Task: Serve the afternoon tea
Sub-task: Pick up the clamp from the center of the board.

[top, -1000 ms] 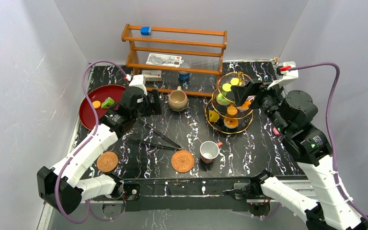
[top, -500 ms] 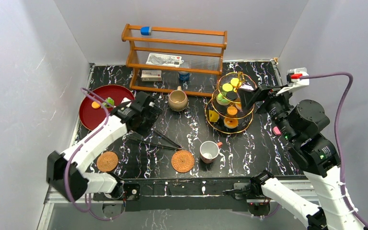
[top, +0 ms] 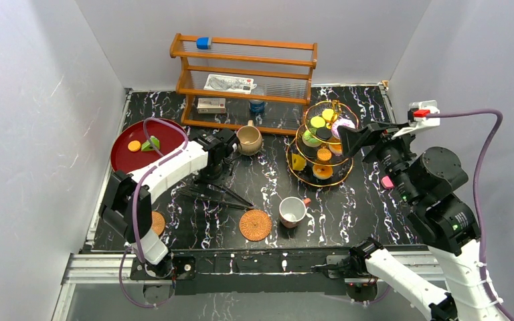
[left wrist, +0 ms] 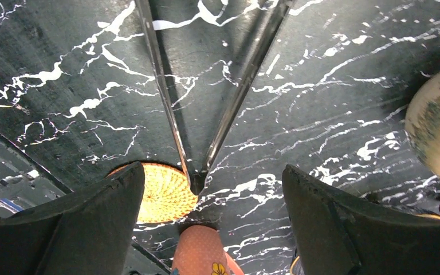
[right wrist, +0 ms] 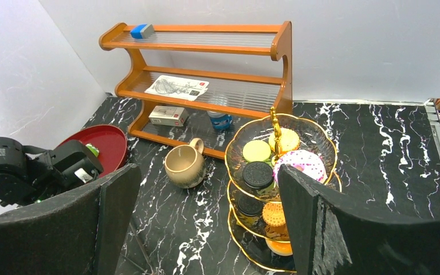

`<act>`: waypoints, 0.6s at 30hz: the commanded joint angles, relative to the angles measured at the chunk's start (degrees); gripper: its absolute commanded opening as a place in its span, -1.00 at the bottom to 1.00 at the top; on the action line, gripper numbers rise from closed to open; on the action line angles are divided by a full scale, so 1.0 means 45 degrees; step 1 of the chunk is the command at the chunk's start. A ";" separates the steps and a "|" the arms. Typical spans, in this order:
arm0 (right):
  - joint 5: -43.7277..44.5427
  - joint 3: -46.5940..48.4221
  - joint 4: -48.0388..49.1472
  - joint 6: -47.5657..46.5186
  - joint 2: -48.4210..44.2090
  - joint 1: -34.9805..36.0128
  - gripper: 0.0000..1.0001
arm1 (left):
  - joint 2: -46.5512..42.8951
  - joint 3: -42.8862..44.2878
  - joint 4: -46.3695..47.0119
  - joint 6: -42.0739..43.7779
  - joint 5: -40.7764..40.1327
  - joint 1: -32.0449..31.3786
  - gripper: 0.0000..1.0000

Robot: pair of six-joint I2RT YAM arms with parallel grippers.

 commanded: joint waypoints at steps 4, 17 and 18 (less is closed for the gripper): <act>0.0021 0.0120 0.0488 -0.0158 -0.0378 0.0037 0.97 | -0.0789 -0.1597 0.0582 -0.1243 -0.0549 -0.0080 0.78; 0.0005 0.0491 0.0177 -0.0067 -0.0578 0.0031 0.97 | -0.0626 -0.2349 0.2526 -0.0957 -0.1306 -0.0075 0.81; 0.0008 0.0510 0.0164 -0.0048 -0.0585 0.0036 0.97 | -0.0544 -0.2375 0.2538 -0.0982 -0.1254 -0.0074 0.81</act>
